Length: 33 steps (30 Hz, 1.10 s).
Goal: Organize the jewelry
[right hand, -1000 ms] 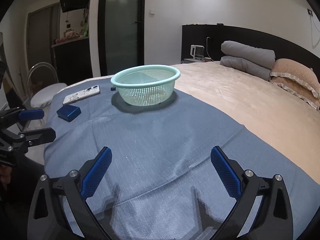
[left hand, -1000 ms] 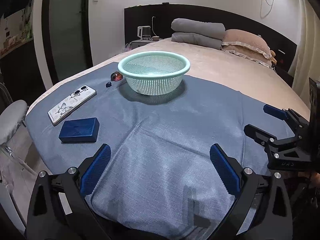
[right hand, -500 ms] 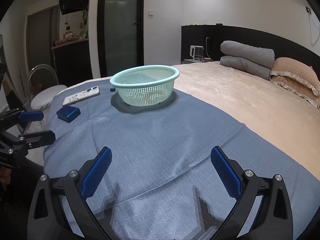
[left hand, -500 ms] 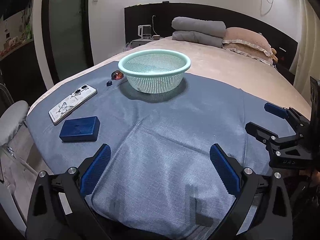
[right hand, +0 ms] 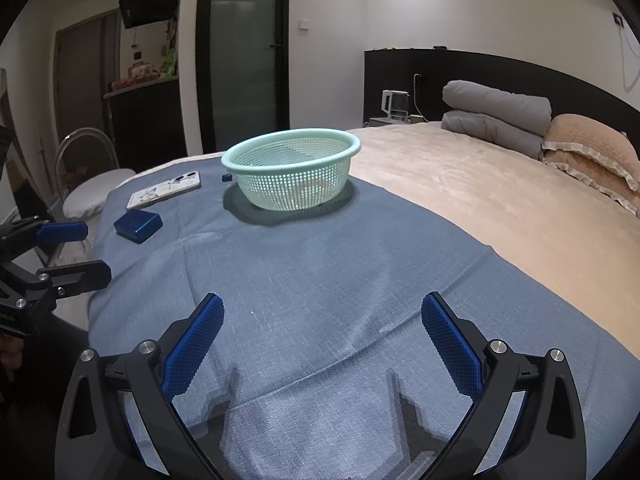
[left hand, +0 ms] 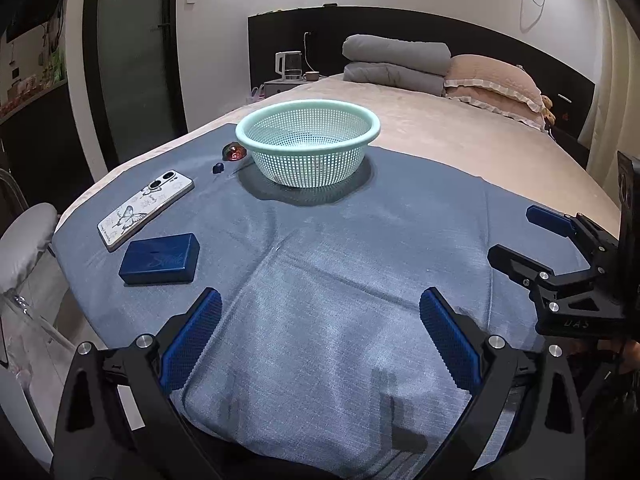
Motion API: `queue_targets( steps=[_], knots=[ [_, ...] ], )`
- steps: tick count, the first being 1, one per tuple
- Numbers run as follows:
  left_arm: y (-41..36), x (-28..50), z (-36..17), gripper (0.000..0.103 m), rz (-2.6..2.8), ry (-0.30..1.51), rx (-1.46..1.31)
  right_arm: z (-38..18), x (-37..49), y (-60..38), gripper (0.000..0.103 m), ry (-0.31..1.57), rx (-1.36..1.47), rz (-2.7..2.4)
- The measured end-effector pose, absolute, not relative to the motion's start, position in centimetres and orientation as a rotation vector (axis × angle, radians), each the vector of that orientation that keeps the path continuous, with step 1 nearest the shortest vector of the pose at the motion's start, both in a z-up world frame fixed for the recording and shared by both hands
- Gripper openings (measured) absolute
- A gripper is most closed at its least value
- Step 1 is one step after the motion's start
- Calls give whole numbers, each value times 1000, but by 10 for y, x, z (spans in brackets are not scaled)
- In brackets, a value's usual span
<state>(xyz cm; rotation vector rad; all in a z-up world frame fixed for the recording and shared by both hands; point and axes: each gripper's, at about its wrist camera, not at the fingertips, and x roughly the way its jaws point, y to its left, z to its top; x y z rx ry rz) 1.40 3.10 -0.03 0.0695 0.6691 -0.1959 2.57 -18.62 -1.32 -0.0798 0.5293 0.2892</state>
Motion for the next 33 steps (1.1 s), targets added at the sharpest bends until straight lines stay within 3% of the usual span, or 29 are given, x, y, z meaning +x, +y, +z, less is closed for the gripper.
queue_targets(
  steps=[33],
  knots=[
    [24,13,-2,97,-193,675,107,-17,28,-186,95,534,-71,284]
  ],
)
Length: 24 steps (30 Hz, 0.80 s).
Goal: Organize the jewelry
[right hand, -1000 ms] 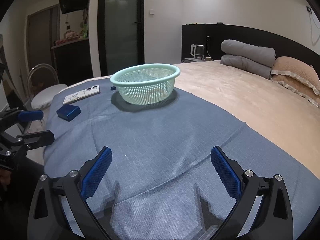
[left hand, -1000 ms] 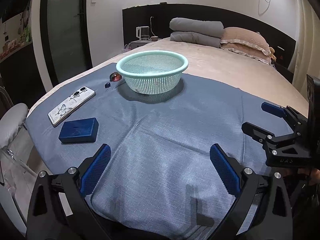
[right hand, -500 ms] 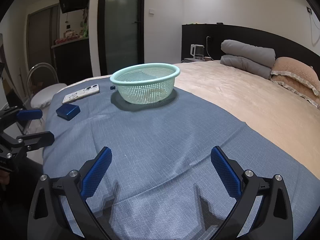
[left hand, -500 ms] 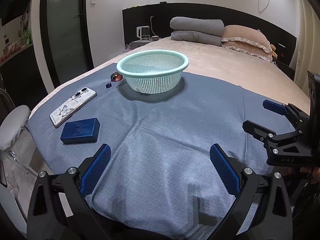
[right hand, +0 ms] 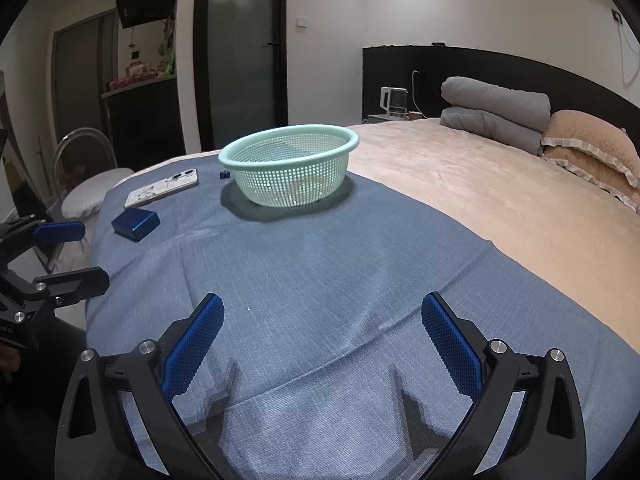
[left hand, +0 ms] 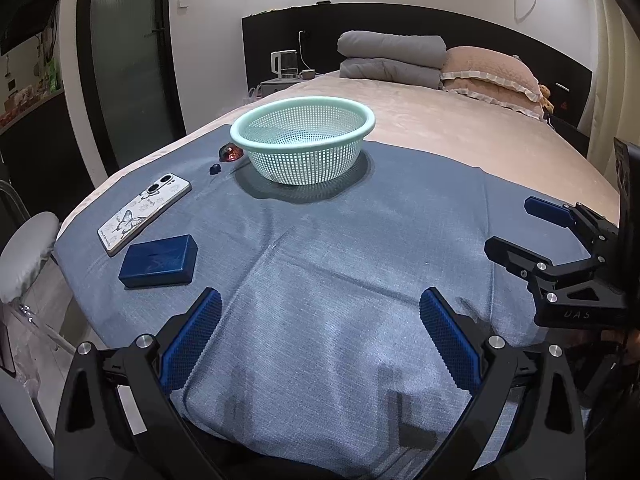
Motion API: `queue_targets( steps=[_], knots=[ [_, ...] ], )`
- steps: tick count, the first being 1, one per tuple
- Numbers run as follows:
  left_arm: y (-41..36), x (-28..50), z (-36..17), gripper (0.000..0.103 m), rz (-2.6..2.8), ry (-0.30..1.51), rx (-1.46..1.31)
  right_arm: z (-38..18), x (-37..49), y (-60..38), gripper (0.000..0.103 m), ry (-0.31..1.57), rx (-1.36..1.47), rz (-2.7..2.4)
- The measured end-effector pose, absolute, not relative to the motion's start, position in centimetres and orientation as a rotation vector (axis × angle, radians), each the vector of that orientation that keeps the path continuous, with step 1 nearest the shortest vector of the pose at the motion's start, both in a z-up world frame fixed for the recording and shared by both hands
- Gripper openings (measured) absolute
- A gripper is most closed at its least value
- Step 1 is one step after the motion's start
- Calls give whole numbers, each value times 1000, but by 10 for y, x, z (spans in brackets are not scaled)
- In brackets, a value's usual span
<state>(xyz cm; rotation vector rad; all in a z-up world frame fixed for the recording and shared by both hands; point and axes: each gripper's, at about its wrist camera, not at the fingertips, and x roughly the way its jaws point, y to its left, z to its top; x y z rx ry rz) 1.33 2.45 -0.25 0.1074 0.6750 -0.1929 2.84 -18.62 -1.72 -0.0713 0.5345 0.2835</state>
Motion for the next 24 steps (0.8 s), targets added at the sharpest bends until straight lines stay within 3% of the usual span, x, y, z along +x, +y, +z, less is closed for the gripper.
queue_targets(
  steps=[24],
  knots=[
    [27,17,-6,97,-186,705,97,-22,29,-187,95,551,-68,282]
  ],
)
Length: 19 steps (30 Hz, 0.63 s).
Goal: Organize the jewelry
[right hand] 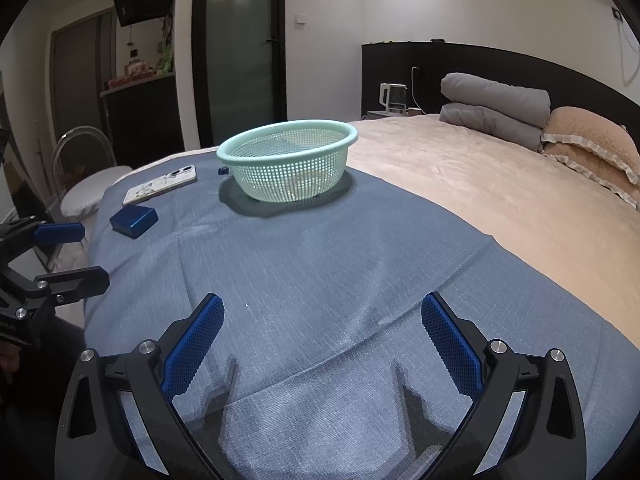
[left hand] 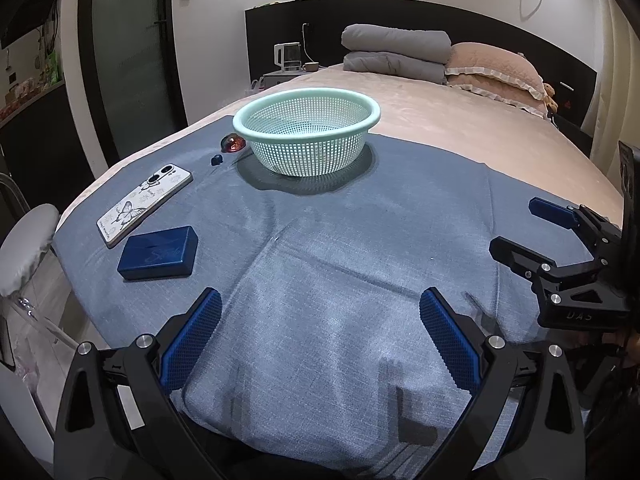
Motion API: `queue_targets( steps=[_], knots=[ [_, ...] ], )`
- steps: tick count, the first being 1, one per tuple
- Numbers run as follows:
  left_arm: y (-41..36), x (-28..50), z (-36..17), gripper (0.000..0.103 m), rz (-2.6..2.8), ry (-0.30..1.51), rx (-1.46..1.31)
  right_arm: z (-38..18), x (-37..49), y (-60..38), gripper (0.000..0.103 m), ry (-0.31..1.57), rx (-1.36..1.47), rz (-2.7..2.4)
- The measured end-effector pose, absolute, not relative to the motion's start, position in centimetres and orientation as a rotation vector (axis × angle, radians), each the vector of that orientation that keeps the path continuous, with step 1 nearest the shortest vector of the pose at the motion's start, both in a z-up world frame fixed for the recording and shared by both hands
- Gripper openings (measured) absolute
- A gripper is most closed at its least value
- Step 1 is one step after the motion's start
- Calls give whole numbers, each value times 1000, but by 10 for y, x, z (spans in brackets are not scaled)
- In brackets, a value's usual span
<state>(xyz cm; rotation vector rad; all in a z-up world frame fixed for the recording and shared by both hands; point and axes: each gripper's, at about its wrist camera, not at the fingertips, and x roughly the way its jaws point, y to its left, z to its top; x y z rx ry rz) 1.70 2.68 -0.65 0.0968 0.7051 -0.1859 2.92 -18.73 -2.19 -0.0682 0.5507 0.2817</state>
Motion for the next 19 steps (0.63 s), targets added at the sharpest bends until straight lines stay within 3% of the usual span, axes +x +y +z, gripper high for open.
queue_targets(
  steps=[19],
  knots=[
    [25,17,-8,97,-190,723,98,-22,29,-188,95,547,-65,284]
  ],
)
